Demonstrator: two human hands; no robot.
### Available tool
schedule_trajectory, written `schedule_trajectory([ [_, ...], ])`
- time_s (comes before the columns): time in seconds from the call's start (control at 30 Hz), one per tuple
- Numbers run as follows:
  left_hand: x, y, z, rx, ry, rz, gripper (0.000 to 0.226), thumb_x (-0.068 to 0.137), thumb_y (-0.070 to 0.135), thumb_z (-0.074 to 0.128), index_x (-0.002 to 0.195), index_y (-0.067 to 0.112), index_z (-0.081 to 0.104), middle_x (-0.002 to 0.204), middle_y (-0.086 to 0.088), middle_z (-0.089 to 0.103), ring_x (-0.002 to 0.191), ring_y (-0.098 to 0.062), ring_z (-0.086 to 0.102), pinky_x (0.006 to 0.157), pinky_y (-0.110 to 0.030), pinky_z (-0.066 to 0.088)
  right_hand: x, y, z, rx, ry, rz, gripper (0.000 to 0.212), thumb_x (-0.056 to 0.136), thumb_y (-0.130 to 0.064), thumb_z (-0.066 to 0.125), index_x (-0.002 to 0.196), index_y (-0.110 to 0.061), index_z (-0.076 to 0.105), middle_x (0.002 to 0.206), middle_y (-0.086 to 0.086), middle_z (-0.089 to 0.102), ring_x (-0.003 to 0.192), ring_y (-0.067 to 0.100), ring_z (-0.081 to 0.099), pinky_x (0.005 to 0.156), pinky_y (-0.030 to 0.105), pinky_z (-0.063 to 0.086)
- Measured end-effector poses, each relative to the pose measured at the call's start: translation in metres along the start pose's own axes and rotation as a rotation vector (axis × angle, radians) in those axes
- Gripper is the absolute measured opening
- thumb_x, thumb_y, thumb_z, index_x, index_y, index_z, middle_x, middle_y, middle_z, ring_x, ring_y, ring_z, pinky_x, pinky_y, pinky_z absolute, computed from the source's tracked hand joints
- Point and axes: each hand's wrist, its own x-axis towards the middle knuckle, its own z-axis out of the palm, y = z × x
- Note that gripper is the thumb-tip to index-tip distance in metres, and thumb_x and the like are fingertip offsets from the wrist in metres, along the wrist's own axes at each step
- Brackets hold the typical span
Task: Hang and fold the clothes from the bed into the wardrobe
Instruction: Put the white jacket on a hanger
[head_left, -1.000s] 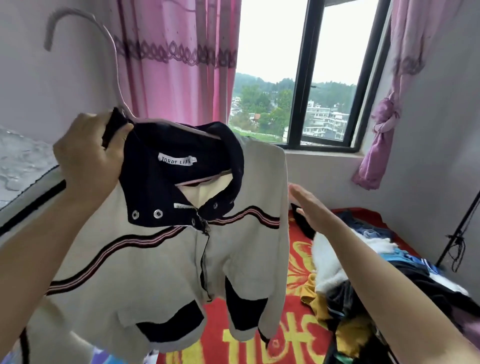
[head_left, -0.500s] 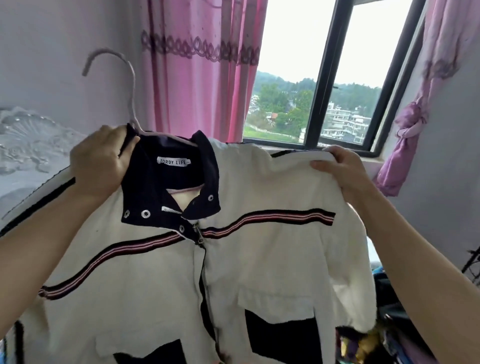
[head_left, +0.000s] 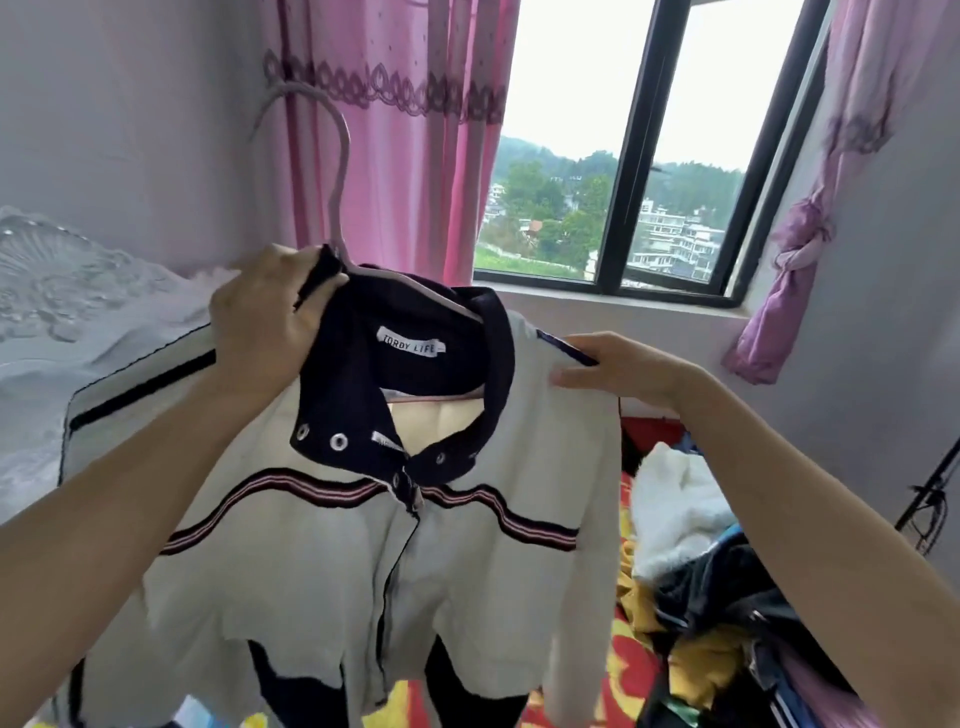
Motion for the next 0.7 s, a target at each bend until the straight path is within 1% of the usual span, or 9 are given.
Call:
schedule_trajectory([
  [0.07, -0.002, -0.004, -0.001, 0.006, -0.037, -0.011, 0.044, 0.088, 0.039, 0.051, 0.108, 0.003, 0.066, 0.090, -0.021, 0.065, 0.084, -0.039, 0.063, 0.068, -0.045, 0.046, 0.011, -0.004, 0.012, -0.123, 0.124, 0.010, 0.014, 0.086, -0.025, 0.066, 0.081, -0.012, 0.066, 0.079, 0.001, 0.063, 0.061, 0.003, 0.057, 0.060, 0.014, 0.046],
  [0.17, -0.001, -0.016, -0.006, -0.072, -0.113, -0.075, 0.033, 0.084, 0.026, 0.068, 0.108, 0.004, 0.068, 0.087, -0.017, 0.064, 0.076, -0.027, 0.063, 0.071, -0.031, 0.043, 0.020, 0.006, 0.025, -0.174, 0.400, -0.094, 0.041, 0.082, -0.022, 0.071, 0.052, -0.013, 0.044, 0.055, 0.001, 0.042, 0.050, 0.009, 0.036, 0.053, 0.023, 0.030],
  [0.27, 0.005, -0.027, -0.026, -0.350, -0.362, -0.285, 0.021, 0.081, 0.012, 0.071, 0.101, 0.018, 0.069, 0.090, 0.005, 0.064, 0.068, 0.016, 0.057, 0.068, 0.000, 0.040, 0.027, 0.008, 0.034, -0.205, 0.665, -0.226, 0.053, 0.080, -0.022, 0.073, 0.047, -0.024, 0.032, 0.046, -0.010, 0.032, 0.044, 0.004, 0.036, 0.049, 0.016, 0.026],
  [0.33, 0.001, -0.036, -0.040, -0.568, -0.525, -0.383, 0.028, 0.078, 0.006, 0.072, 0.086, 0.033, 0.067, 0.076, 0.021, 0.068, 0.064, 0.018, 0.058, 0.064, 0.001, 0.042, 0.028, 0.006, 0.035, -0.232, 0.709, -0.252, 0.050, 0.081, -0.022, 0.072, 0.049, -0.029, 0.034, 0.047, -0.012, 0.036, 0.046, 0.004, 0.037, 0.050, 0.015, 0.029],
  [0.43, -0.010, -0.048, -0.050, -0.745, -0.644, -0.500, 0.040, 0.079, 0.003, 0.068, 0.063, 0.039, 0.074, 0.062, 0.018, 0.068, 0.058, 0.006, 0.062, 0.056, -0.004, 0.045, 0.030, 0.011, 0.031, -0.261, 0.598, -0.237, 0.044, 0.080, -0.027, 0.072, 0.051, -0.019, 0.040, 0.050, -0.005, 0.039, 0.052, 0.014, 0.036, 0.055, 0.025, 0.029],
  [0.5, -0.017, -0.050, -0.048, -0.789, -0.604, -0.595, 0.054, 0.086, -0.005, 0.056, 0.061, 0.039, 0.074, 0.060, 0.013, 0.068, 0.055, 0.002, 0.063, 0.053, -0.008, 0.047, 0.031, 0.014, 0.030, -0.276, 0.505, -0.193, 0.046, 0.079, -0.029, 0.073, 0.052, -0.016, 0.038, 0.052, 0.000, 0.038, 0.055, 0.018, 0.037, 0.059, 0.031, 0.028],
  [0.57, -0.016, -0.045, -0.045, -0.856, -0.520, -0.675, 0.050, 0.087, -0.004, 0.056, 0.063, 0.035, 0.075, 0.061, 0.010, 0.069, 0.056, 0.000, 0.063, 0.054, -0.011, 0.049, 0.031, 0.009, 0.024, -0.287, 0.386, -0.102, 0.038, 0.081, -0.030, 0.071, 0.058, -0.008, 0.050, 0.060, 0.008, 0.050, 0.060, 0.023, 0.047, 0.061, 0.033, 0.036],
  [0.63, -0.012, -0.037, -0.042, -0.914, -0.487, -0.729, 0.039, 0.085, -0.001, 0.060, 0.065, 0.029, 0.076, 0.063, 0.007, 0.070, 0.058, -0.004, 0.065, 0.055, -0.014, 0.050, 0.024, -0.001, 0.018, -0.324, 0.145, 0.004, 0.039, 0.084, -0.039, 0.063, 0.094, -0.002, 0.062, 0.096, 0.015, 0.065, 0.088, 0.030, 0.061, 0.077, 0.037, 0.047],
  [0.7, -0.008, -0.025, -0.039, -0.939, -0.496, -0.741, 0.025, 0.082, 0.001, 0.064, 0.071, 0.020, 0.076, 0.066, 0.004, 0.071, 0.060, -0.007, 0.066, 0.056, -0.015, 0.052, 0.015, -0.019, 0.017, -0.322, -0.043, -0.003, 0.069, 0.079, -0.059, 0.051, 0.132, -0.016, 0.046, 0.137, 0.003, 0.048, 0.123, 0.019, 0.048, 0.101, 0.034, 0.038],
])
